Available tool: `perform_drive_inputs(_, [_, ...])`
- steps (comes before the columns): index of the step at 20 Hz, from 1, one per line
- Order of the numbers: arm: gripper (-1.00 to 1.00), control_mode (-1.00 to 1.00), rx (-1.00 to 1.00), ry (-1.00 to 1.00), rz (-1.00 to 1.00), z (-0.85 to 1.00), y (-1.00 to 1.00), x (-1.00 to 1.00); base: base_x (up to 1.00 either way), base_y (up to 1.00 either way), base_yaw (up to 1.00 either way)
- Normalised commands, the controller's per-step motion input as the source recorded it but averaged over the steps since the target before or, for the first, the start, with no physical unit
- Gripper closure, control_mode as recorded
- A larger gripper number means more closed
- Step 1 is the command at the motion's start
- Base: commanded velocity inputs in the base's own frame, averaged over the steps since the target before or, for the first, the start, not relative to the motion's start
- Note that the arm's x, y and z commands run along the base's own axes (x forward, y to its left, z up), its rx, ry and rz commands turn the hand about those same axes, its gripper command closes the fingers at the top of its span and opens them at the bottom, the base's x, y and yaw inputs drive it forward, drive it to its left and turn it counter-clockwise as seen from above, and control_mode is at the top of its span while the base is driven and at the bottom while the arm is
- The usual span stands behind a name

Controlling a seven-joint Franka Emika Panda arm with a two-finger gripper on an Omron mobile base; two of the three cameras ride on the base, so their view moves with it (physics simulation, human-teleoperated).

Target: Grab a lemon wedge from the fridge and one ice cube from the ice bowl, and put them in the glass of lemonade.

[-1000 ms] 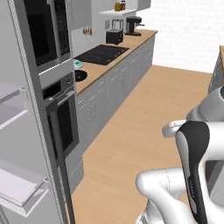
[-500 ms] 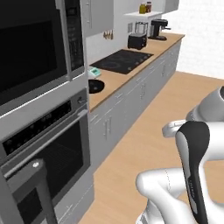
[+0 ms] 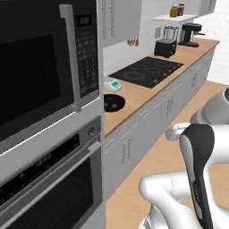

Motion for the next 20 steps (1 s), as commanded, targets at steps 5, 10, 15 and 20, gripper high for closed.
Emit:
perform_drive_inputs(5, [1.00, 1.00, 0.00, 0.00, 0.00, 0.00, 0.00, 0.00, 0.99, -0.51, 0.30])
perform_drive_inputs(10, [1.00, 1.00, 0.00, 0.00, 0.00, 0.00, 0.00, 0.00, 0.64, -0.44, 0.64])
perform_drive_inputs(15, [1.00, 1.00, 0.00, 0.00, 0.00, 0.00, 0.00, 0.00, 0.63, -0.57, 0.82])
perform_drive_inputs(20, [1.00, 1.00, 0.00, 0.00, 0.00, 0.00, 0.00, 0.00, 0.49, -0.77, 0.65])
